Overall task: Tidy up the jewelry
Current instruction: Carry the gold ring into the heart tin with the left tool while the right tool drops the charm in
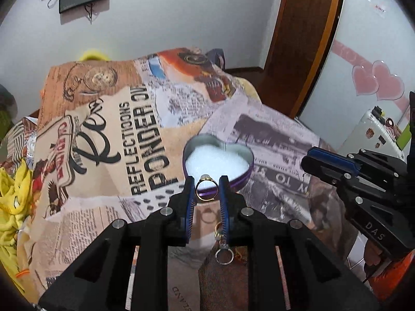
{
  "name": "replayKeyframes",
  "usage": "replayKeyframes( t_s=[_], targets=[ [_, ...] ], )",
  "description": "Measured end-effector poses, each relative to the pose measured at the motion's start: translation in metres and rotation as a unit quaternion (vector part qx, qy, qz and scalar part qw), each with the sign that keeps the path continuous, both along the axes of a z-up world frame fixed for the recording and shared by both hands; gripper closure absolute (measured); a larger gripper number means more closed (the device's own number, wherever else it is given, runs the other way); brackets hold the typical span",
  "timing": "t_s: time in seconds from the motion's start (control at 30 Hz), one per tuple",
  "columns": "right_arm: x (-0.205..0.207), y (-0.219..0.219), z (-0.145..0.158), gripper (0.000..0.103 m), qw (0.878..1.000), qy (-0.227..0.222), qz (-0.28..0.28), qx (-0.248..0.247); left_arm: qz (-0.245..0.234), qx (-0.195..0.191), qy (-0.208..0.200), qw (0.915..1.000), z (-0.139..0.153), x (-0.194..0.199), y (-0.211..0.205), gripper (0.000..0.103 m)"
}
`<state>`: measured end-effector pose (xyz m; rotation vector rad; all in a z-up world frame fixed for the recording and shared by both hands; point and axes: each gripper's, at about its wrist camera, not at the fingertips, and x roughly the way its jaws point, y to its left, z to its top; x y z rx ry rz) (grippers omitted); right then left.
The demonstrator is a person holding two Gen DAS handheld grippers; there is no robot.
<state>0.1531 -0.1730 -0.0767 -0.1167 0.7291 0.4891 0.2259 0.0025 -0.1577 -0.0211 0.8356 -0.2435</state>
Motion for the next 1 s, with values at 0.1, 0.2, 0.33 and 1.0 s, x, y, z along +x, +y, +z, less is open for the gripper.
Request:
replayKeyframes(
  t_s=[0.1, 0.2, 0.33, 1.0],
  targets=[
    [0.004, 0.002, 0.009, 0.093, 1.000, -0.011, 0.001, 0.009, 0.003, -0.004, -0.011, 0.9999, 0.007, 0.003, 0.001, 0.086],
    [0.007, 0.006, 0.016, 0.093, 1.000, -0.022, 0.003, 0.013, 0.005, -0.005, -0.019, 0.9998, 0.012, 0.007, 0.002, 0.086],
    [0.013, 0.012, 0.023, 0.093, 0.999, -0.034, 0.008, 0.017, 0.006, -0.005, -0.026, 0.9996, 0.017, 0.013, 0.002, 0.086],
    [0.063, 0.036, -0.024, 0.094, 0.997, 0.046, 0.058, 0.023, -0.018, -0.004, 0.018, 0.9997, -0.023, 0.054, 0.001, 0.086]
  ],
)
